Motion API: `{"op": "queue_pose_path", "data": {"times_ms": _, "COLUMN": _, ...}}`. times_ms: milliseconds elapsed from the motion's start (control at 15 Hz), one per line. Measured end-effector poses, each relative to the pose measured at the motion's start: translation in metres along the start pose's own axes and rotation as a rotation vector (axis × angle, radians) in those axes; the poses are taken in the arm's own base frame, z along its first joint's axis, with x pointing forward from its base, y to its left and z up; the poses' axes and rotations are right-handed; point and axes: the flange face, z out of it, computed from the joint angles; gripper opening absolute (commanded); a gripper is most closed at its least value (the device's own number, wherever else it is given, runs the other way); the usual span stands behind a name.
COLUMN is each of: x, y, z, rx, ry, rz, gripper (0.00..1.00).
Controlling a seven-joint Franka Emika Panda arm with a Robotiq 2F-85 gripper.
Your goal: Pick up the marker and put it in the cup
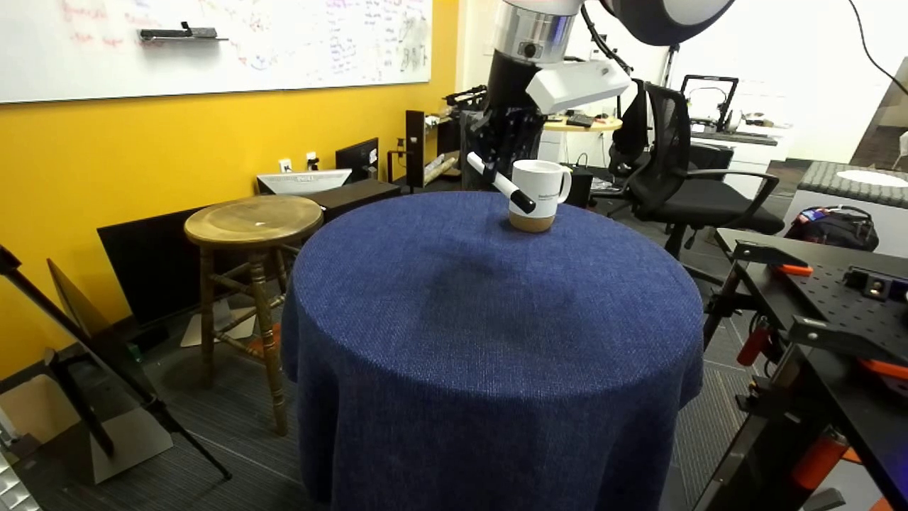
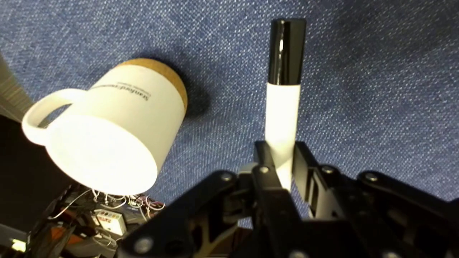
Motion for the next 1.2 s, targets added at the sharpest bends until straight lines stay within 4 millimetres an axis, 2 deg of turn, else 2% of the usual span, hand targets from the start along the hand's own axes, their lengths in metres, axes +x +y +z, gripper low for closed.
{"op": "queue_pose_path", "data": {"times_ms": 333, "x": 0.008, "y": 0.004, "z": -0.027, "rx": -0.022, "ry": 0.133, "rz": 0.031, "gripper": 0.05}}
{"op": "queue_pose_path", "data": {"times_ms": 733, "x": 0.015, "y": 0.015, "z": -0.049, "rx": -0.068, "ry": 0.241, "rz": 0.081, "gripper": 0.05}}
{"op": "queue_pose_path", "data": {"times_ms": 1200, "x": 0.001, "y": 0.037, "z": -0.071, "rx": -0.192, "ry": 0.321, "rz": 0.17, "gripper": 0.05}}
